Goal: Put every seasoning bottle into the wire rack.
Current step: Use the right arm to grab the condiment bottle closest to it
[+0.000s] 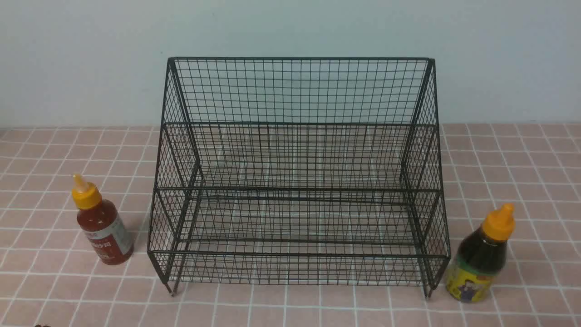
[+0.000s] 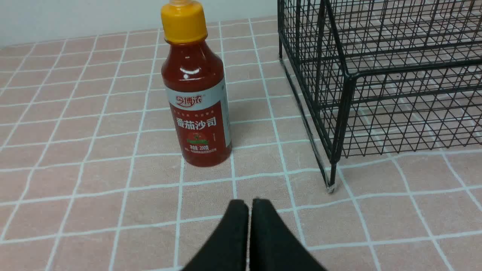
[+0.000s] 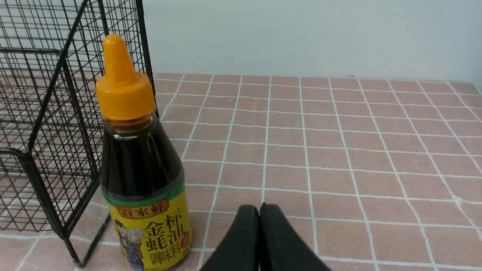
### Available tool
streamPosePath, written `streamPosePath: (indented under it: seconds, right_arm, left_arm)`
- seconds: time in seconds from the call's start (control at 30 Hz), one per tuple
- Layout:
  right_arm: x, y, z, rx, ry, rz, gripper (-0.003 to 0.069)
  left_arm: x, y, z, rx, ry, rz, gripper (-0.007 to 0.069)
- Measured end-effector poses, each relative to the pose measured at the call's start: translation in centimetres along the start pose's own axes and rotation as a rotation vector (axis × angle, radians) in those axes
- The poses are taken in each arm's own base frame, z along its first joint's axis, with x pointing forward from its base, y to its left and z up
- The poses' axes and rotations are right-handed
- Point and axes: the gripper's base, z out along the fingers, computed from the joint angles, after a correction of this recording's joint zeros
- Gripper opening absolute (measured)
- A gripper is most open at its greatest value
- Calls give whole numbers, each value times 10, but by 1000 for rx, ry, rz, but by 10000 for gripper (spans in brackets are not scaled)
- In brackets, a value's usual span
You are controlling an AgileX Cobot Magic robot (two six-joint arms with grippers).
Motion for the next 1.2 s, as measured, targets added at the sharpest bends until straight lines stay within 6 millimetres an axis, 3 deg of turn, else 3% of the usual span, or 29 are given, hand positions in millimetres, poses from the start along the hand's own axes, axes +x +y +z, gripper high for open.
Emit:
streamPosePath:
  seconds: [0.97,1.03,1.07,1.13,1.17,1.2]
  right_arm:
    - [-2,0,0,-6,-33,32,-13]
    - [-6,1,0,-21,-82,120,-13]
    - [-13,2,-1,-44,-162,289,-13]
    - [-20,1,-2,-65,-239,481,-13]
    - [-20,1,-2,-68,-239,496,-13]
    - [-24,-1,-3,-83,-277,640,-13]
  left_arm:
    - [0,0,0,0,0,0,-7]
    - [0,0,0,0,0,0,-7]
    - [0,0,0,0,0,0,-7]
    - [0,0,0,0,0,0,-7]
    - [0,0,0,0,0,0,-7]
    - [0,0,0,0,0,0,-7]
